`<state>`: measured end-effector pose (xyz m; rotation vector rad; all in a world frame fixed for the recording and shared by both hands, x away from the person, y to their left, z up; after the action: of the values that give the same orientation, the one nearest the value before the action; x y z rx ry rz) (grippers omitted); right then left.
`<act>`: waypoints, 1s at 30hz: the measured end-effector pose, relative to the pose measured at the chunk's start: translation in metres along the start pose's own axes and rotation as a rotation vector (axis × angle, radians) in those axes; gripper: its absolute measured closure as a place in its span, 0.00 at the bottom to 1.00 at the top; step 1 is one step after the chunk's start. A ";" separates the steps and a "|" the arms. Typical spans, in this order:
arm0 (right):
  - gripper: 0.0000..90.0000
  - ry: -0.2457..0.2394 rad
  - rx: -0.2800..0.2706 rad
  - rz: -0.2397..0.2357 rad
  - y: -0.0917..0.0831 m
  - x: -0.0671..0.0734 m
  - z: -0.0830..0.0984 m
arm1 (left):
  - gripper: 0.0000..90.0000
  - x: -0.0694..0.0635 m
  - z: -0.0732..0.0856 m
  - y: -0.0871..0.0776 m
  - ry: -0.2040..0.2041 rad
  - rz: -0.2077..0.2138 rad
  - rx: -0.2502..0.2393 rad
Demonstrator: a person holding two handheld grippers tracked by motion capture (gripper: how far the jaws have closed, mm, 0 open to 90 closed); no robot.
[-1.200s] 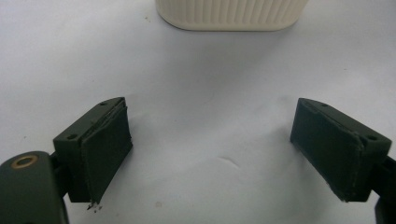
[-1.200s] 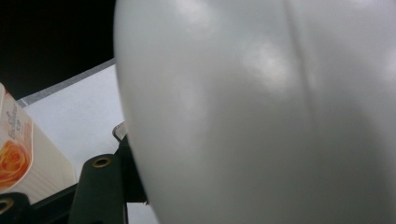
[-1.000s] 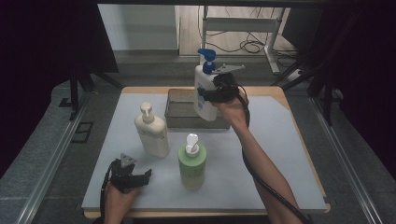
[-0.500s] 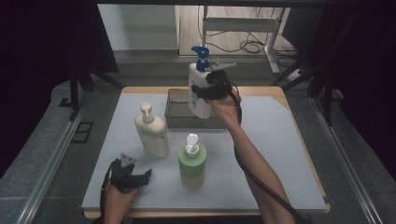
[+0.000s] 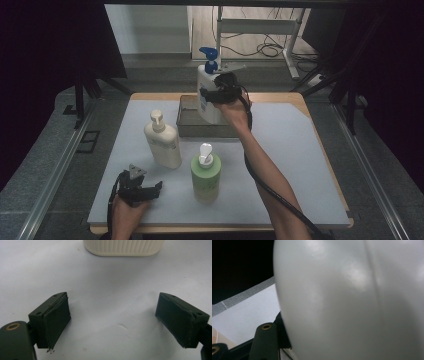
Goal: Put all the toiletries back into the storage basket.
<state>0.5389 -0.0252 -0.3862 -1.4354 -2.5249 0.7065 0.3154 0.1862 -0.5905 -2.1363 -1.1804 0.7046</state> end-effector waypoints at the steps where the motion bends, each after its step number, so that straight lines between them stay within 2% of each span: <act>1: 0.42 -0.001 -0.001 0.000 0.001 0.001 0.000 | 0.13 0.000 0.000 0.000 0.000 0.000 0.000; 12: 0.42 -0.010 0.001 0.011 0.018 0.007 0.000 | 0.13 0.000 0.000 0.000 0.000 0.000 0.001; 22: 0.42 -0.026 0.023 0.011 0.034 0.015 0.010 | 0.13 0.000 0.000 0.000 0.001 -0.001 0.002; 30: 0.42 -0.023 0.038 0.004 0.038 0.020 0.017 | 0.13 0.000 0.000 0.000 0.001 -0.001 0.002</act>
<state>0.5520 0.0027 -0.4210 -1.4286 -2.5120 0.7724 0.3153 0.1864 -0.5905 -2.1342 -1.1800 0.7040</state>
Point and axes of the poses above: each handheld gripper's, and its own axes: y roughly forward along the jaws, z roughly out of its underside, x roughly to its left, the point moved 9 cm from there along y, roughly forward along the jaws, and after that the axes turned 10 degrees about z, right-handed, at the moved point
